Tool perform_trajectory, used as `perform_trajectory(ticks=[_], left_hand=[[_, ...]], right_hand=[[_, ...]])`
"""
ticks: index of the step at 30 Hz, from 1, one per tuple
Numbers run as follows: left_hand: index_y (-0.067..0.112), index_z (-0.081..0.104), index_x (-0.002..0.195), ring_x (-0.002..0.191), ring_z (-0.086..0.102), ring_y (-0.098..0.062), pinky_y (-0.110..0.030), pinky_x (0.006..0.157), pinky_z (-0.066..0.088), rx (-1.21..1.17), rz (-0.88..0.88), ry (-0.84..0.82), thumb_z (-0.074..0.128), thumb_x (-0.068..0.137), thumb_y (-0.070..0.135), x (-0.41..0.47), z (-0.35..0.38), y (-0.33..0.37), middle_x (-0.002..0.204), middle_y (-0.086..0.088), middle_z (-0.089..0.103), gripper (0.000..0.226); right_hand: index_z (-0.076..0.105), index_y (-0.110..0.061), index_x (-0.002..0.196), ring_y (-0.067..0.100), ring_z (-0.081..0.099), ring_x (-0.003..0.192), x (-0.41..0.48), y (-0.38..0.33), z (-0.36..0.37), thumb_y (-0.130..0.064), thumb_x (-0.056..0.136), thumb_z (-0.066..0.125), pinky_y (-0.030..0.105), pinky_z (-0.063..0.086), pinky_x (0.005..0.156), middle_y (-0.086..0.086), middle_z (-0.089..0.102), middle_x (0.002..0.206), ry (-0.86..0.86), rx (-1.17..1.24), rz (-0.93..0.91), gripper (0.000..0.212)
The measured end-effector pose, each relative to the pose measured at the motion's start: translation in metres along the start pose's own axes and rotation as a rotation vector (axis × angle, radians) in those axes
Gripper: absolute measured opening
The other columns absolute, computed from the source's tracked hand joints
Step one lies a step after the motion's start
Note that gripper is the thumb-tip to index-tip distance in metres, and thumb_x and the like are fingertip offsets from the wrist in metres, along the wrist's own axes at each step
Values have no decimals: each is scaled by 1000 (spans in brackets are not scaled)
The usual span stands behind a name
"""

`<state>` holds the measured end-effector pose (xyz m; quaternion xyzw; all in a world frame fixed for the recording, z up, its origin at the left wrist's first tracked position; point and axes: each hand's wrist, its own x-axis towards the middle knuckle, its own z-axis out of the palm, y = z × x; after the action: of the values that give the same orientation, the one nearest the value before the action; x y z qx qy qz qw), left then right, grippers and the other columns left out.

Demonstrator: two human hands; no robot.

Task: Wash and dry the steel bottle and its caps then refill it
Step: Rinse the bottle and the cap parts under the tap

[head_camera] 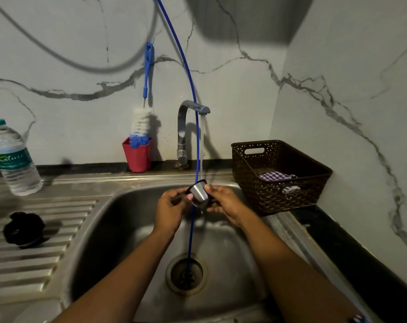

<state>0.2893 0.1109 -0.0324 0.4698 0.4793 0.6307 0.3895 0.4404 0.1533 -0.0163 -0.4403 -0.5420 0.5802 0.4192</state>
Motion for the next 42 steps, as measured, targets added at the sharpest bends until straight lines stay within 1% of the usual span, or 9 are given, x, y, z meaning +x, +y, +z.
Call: perform_trajectory(ticks=[3, 6, 11, 14, 22, 26, 29, 34, 42], left_hand=[[10, 67, 95, 73, 68, -5, -18, 64, 55, -123, -100, 27, 63, 88, 7, -2, 0, 4, 88, -2, 70, 9], [6, 67, 94, 73, 65, -15, -17, 59, 55, -200, -177, 35, 62, 90, 10, -3, 2, 4, 84, -9, 69, 8], [5, 64, 101, 80, 61, -25, -24, 62, 57, -329, -294, 22, 55, 95, 10, -3, 4, 7, 87, -14, 65, 12], [16, 54, 120, 77, 66, -25, -26, 62, 57, -404, -300, 25, 51, 95, 2, -3, 4, 9, 92, -10, 67, 29], [15, 56, 128, 83, 65, -12, -17, 59, 53, -92, -224, -87, 58, 92, 5, 0, 6, 16, 95, 2, 68, 37], [9, 62, 119, 70, 62, -5, -12, 51, 50, -44, -248, -65, 60, 91, 6, 14, 12, 16, 91, -2, 68, 28], [4, 64, 117, 77, 65, -8, -18, 59, 52, -7, -244, -80, 64, 89, 7, 23, 20, 12, 97, -5, 69, 28], [5, 64, 116, 91, 66, -18, -29, 79, 54, -19, -247, -48, 67, 84, 2, 27, 18, 2, 109, -11, 69, 32], [6, 60, 119, 97, 63, -21, -24, 72, 51, 20, -223, -55, 65, 82, -6, 23, 7, 6, 114, -11, 66, 39]], right_hand=[[63, -10, 104, 17, 64, 68, -2, -6, 0, -50, 87, 55, 23, 51, 60, 13, 69, 95, 60, -143, 17, 44], [62, -19, 98, 21, 64, 93, -5, -6, 1, -38, 85, 65, 24, 51, 66, 6, 67, 103, 33, -138, -31, 24], [51, -25, 116, 19, 56, 109, -5, -2, 7, -19, 71, 80, 38, 50, 93, -3, 59, 117, 51, -141, -66, 53], [52, -29, 105, 19, 57, 108, -2, -2, 10, -16, 71, 80, 40, 51, 94, -5, 60, 110, 131, -104, -118, 45], [64, -10, 110, 17, 66, 93, 11, 2, 16, -25, 81, 72, 25, 56, 72, 7, 68, 107, 266, 3, -77, 33], [67, -18, 95, 20, 65, 95, 16, 7, 8, -34, 83, 69, 37, 54, 85, 5, 70, 99, 333, -97, -73, 20], [69, -14, 95, 21, 64, 94, 18, 10, 4, -39, 85, 65, 40, 52, 89, 6, 70, 96, 369, -133, -56, 27], [66, -15, 105, 19, 64, 97, 17, 8, 7, -26, 86, 67, 39, 50, 93, 6, 70, 104, 312, -99, -79, 22], [53, -18, 114, 19, 56, 114, 11, -4, 8, 11, 81, 61, 32, 48, 96, 4, 59, 119, 111, -55, -158, 45]])
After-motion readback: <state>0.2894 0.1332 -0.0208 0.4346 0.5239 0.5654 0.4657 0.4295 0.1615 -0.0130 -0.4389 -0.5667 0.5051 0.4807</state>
